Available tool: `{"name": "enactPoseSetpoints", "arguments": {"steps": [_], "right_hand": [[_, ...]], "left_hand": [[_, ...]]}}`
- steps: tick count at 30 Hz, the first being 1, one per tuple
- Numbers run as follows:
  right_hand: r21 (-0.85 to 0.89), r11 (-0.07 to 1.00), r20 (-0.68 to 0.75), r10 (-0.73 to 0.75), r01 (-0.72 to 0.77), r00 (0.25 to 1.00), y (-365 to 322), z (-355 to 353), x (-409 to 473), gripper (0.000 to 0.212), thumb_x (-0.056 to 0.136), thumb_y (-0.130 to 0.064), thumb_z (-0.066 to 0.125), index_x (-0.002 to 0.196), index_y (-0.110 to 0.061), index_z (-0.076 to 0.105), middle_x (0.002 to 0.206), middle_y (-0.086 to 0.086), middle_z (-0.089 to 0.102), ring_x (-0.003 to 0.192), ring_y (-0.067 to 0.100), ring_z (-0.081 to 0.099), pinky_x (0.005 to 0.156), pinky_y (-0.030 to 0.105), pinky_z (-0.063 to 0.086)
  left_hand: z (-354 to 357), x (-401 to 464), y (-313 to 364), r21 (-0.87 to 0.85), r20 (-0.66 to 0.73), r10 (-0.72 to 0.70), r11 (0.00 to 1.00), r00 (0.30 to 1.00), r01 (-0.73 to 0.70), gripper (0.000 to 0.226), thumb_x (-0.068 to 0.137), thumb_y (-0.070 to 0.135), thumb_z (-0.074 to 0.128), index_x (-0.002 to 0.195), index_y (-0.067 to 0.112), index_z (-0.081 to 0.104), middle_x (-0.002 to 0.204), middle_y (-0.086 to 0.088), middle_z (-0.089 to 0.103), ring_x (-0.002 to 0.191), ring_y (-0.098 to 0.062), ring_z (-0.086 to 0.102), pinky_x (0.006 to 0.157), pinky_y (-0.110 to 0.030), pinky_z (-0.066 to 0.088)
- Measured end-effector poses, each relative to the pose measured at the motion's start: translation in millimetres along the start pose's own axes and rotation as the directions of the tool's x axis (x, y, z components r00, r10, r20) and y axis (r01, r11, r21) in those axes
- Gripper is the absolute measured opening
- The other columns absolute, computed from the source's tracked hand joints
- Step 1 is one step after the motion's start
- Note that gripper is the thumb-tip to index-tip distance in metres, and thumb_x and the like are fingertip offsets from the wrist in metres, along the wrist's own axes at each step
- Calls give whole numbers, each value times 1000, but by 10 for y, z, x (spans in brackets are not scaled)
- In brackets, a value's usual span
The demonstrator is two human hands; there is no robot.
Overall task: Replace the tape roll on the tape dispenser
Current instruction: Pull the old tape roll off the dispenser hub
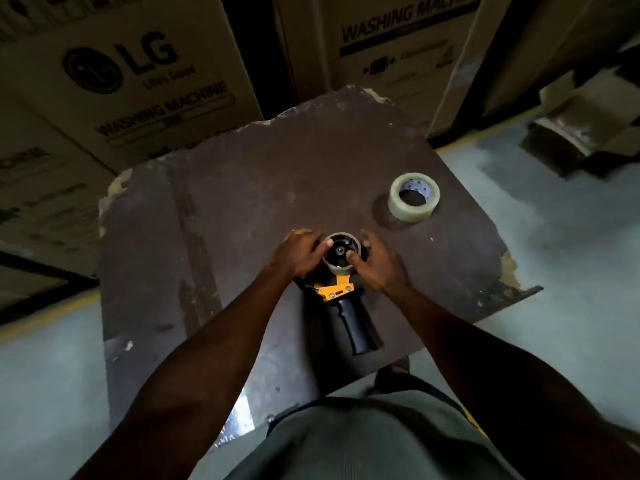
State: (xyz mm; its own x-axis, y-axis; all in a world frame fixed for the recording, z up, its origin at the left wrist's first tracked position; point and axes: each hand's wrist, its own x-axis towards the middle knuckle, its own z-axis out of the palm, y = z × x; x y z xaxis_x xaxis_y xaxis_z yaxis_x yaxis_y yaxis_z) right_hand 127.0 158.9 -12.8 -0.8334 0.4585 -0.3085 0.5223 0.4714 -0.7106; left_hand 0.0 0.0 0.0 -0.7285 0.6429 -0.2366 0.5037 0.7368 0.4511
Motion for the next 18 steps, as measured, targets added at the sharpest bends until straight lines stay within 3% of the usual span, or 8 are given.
{"name": "enactPoseSetpoints", "arguments": {"steps": [4,6,8,11,15,18], "right_hand": [[79,994,16,77,-78,997,-5,-4,49,62,79,-46,67,136,-25,54,127,5,69,117,24,65,101,43,51],[106,989,34,97,-100,995,64,33,129,57,73,-52,64,124,-27,62,117,3,74,109,25,69,96,46,53],[97,993,64,63,-69,996,107,46,208,42,77,-47,64,112,-24,68,106,3,76,100,23,71,91,47,55],[141,989,76,43,-53,996,44,-6,220,29,83,-40,67,107,-24,72,100,1,77,93,18,72,89,44,57],[196,980,121,5,-28,993,27,-47,190,28,88,-24,73,115,-22,73,101,-3,76,93,12,71,84,27,56],[243,970,142,-22,-13,990,73,-30,194,31,85,-23,72,115,-28,73,101,-6,77,93,10,73,86,32,57]], "left_hand": [[-50,30,-9,-40,116,16,999,993,-11,52,93,56,38,84,15,69,82,-14,69,84,-33,65,66,-33,40],[-20,71,-59,-32,129,-2,999,992,6,52,95,57,42,72,15,63,72,-10,66,79,-32,65,65,-33,39],[-24,100,-91,-30,164,-25,999,986,31,55,92,62,42,76,16,68,74,-7,69,81,-28,66,74,-35,47],[-25,126,-74,-113,186,-17,993,982,38,59,85,68,42,101,23,77,88,-7,77,88,-24,70,84,-41,54],[5,161,-75,-143,181,-26,988,983,53,37,93,48,57,107,19,76,95,-10,77,90,-25,69,75,-32,49],[6,165,-71,-163,214,-43,983,976,79,33,92,47,60,108,22,76,99,-6,77,92,-21,68,79,-31,46]]}}
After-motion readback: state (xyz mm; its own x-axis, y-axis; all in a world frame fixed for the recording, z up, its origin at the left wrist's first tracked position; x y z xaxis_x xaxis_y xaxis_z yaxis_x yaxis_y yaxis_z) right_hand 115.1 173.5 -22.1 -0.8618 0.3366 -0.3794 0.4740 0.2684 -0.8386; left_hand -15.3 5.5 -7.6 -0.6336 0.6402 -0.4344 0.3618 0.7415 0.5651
